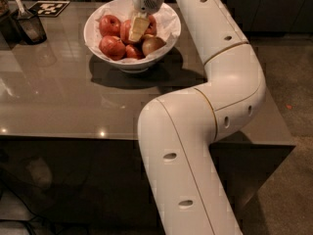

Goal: Pick apple from white bowl

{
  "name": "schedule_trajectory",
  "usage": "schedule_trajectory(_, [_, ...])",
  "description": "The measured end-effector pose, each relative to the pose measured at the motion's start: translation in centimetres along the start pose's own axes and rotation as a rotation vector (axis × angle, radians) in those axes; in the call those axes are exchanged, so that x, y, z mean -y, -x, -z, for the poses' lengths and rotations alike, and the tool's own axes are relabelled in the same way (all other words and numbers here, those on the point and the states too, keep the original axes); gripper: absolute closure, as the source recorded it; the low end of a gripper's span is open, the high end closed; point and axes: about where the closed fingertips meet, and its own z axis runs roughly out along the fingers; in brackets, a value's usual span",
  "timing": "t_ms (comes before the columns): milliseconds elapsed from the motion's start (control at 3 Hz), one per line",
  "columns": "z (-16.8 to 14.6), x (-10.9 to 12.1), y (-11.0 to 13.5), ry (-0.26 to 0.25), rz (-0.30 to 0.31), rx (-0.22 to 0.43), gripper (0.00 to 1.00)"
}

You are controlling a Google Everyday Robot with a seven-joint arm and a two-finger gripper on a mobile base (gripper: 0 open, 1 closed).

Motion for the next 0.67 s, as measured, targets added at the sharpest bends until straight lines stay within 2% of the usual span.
schedule_trajectory(333, [-0.08, 0.2, -0.26, -0.007, -0.04, -0.049, 0.39])
schedule_trajectory(667, [-0.18, 0.2, -0.55, -0.007, -0.064, -0.061, 0.15])
